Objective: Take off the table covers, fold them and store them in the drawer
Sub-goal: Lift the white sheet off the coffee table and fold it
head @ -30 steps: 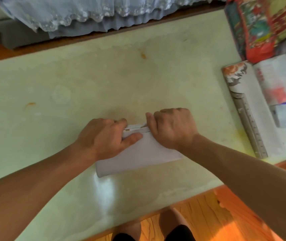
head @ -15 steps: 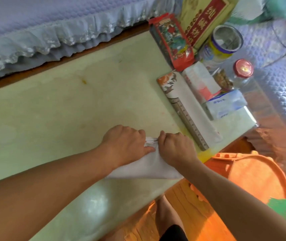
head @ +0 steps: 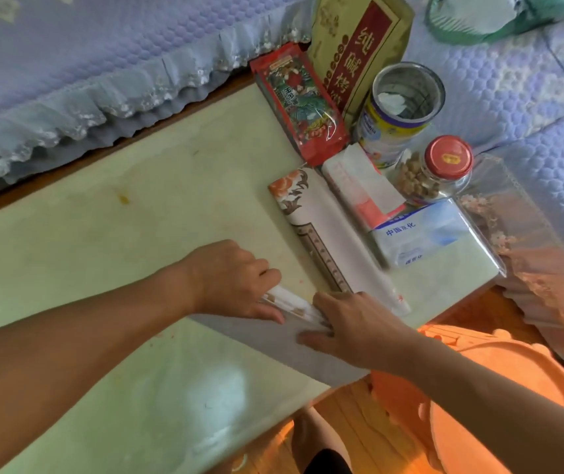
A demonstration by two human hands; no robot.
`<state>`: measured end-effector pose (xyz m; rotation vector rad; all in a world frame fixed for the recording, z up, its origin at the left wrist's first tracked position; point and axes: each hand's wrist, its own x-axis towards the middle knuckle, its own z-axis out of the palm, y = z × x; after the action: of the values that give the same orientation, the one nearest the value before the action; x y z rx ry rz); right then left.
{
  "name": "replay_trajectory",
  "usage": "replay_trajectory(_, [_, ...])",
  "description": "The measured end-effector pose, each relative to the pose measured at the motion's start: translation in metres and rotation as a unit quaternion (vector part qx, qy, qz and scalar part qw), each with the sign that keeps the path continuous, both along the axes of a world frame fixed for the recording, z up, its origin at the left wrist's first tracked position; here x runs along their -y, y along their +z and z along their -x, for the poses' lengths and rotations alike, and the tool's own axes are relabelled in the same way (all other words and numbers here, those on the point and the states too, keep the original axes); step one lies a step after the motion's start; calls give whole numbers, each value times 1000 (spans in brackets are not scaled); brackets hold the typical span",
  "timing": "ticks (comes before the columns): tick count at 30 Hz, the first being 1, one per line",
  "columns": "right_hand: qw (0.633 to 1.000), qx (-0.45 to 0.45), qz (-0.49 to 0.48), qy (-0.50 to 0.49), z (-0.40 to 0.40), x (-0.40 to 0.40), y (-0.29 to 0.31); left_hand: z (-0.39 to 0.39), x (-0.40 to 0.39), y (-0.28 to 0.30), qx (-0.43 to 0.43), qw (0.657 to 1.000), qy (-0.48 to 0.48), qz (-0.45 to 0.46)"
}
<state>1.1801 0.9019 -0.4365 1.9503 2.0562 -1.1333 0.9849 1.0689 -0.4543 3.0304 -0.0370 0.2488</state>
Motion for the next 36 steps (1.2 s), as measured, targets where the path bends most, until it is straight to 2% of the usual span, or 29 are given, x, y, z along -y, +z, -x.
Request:
replay_trajectory(2, [999,-17,45,9,-6,-9,9,-12,-8,4,10,997,-52,-55])
replay_trajectory(5, [997,52,-17,-57,5,-11,20,-16,-20,14,44,992,-35,-110])
replay_trajectory(8, [976,134,-99,-142,33,-12,8,-1,-14,4,69,987,89,-118])
replay_trajectory(10, [971,146,-83,-170,53,-21,-24,13,10,-23,8,973,221,-59])
replay_trajectory(11, [972,149,-53,-173,63,-25,-44,18,27,-36,-41,953,301,4])
replay_trajectory(12, [973,152,-20,-170,74,-27,-63,22,45,-46,-90,914,384,96])
replay_trajectory(14, [978,141,22,-155,101,-18,-96,21,71,-55,-152,789,527,276])
replay_trajectory(15, [980,134,16,-145,114,-8,-105,19,77,-57,-175,737,570,319])
replay_trajectory(16, [985,120,7,-127,124,4,-108,15,80,-57,-184,709,596,329])
replay_trajectory(17, [989,105,0,-107,131,14,-106,13,80,-58,-182,697,614,323])
replay_trajectory(19, [990,60,-16,-128,125,22,-96,16,81,-67,-186,704,625,281])
replay_trajectory(21, [983,27,-44,-175,105,13,-86,24,87,-79,-198,738,599,240])
replay_trajectory(22, [980,42,-87,-176,96,2,-84,30,90,-85,-209,756,580,220])
replay_trajectory(24, [976,58,-152,-143,81,-22,-83,36,91,-90,-239,778,550,187])
replay_trajectory(26, [988,42,-128,-82,77,-41,-95,38,84,-89,-288,787,520,161])
replay_trajectory(28, [992,71,-106,-11,77,-43,-115,41,72,-83,-322,797,493,132])
replay_trajectory(30, [986,122,-101,46,73,-37,-135,41,54,-74,-288,831,465,98])
replay_trajectory(32, [985,129,-98,59,71,-34,-147,33,28,-75,-195,858,467,84])
replay_trajectory(34, [985,119,-112,62,71,-35,-149,14,-2,-86,-112,861,484,105])
replay_trajectory(36, [982,112,-135,63,70,-32,-151,-4,-21,-107,-95,856,491,129])
